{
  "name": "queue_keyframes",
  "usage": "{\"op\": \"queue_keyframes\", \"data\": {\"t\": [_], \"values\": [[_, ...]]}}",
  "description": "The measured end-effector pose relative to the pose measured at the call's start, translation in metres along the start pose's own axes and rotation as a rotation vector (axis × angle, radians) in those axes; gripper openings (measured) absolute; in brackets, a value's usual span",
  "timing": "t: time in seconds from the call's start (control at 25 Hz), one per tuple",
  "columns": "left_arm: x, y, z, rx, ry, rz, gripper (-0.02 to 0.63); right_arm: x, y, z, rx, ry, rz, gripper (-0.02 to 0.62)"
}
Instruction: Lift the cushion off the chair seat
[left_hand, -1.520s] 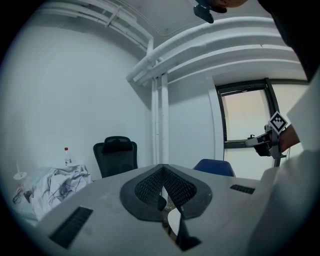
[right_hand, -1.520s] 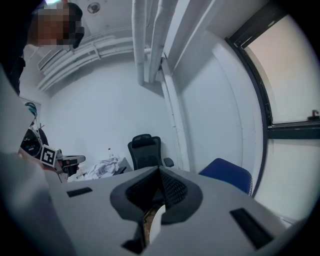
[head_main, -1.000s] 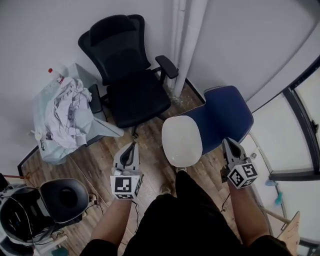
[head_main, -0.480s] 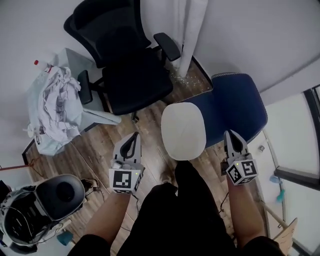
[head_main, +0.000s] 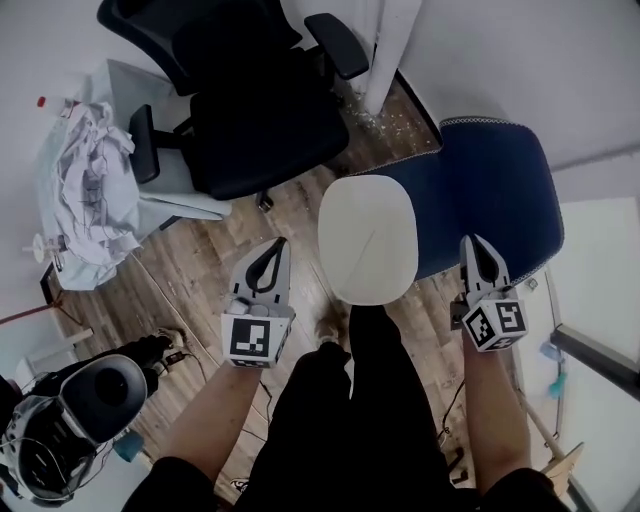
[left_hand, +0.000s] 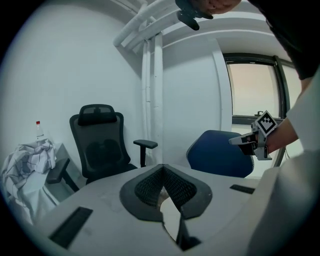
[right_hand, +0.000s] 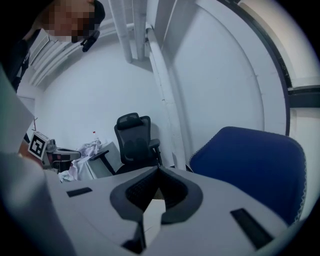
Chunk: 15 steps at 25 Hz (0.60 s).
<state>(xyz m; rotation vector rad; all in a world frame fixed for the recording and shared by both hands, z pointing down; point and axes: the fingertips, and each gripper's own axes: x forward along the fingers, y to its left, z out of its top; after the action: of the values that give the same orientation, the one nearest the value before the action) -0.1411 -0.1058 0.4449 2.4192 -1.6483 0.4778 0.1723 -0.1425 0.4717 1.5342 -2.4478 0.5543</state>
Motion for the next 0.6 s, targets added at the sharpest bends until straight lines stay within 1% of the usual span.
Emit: {"op": "queue_keyframes", "data": {"t": [0.08,0.16,0.28,0.44,0.52,0.6], "values": [[0.01,-0.001,-0.012,-0.027,-0.004,0.014,0.005,0.009,-0.008,-0.012,-0.002,0.009,0.007,0.012],[0.019,0.0,-0.025,-0.036,0.0,0.019,0.005,0.019,-0.013,-0.027,0.003,0.024,0.013,0.012],[0.031,0.0,-0.05,-0.041,0.022,0.02,0.005,0.032,-0.017,-0.052,0.008,0.055,0.022,0.012],[0.051,-0.002,-0.085,-0.059,0.058,0.027,0.005,0.052,-0.025,-0.073,0.0,0.072,0.033,0.012],[0.06,-0.007,-0.103,-0.066,0.069,0.021,0.005,0.059,-0.029,-0.088,0.005,0.085,0.033,0.012],[0.066,-0.018,-0.119,-0.072,0.075,-0.001,0.005,0.061,-0.032,-0.108,0.004,0.109,0.034,0.012]]}}
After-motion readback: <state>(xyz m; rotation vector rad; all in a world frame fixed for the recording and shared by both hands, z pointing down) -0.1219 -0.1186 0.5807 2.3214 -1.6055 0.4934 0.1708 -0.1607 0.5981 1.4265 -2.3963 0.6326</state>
